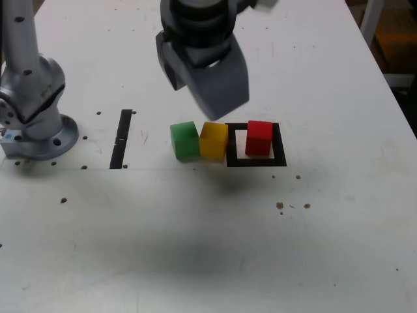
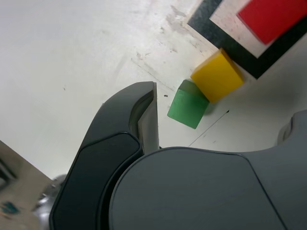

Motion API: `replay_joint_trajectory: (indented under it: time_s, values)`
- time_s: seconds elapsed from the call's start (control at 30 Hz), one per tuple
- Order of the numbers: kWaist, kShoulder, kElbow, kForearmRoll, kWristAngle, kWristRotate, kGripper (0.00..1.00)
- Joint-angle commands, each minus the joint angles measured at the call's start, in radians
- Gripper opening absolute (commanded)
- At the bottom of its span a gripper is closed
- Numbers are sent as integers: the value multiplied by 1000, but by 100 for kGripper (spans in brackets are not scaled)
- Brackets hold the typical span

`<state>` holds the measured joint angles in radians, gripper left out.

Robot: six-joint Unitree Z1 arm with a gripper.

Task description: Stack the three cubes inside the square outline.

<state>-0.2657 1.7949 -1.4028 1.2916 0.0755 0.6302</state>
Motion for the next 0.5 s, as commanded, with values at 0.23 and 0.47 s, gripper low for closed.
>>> replay_joint_trajectory:
  time_s: [0.23,0.47]
  values:
    - [-9,61,7,-100,-3,611,93]
    - [13,139,36,-170,11,643,94]
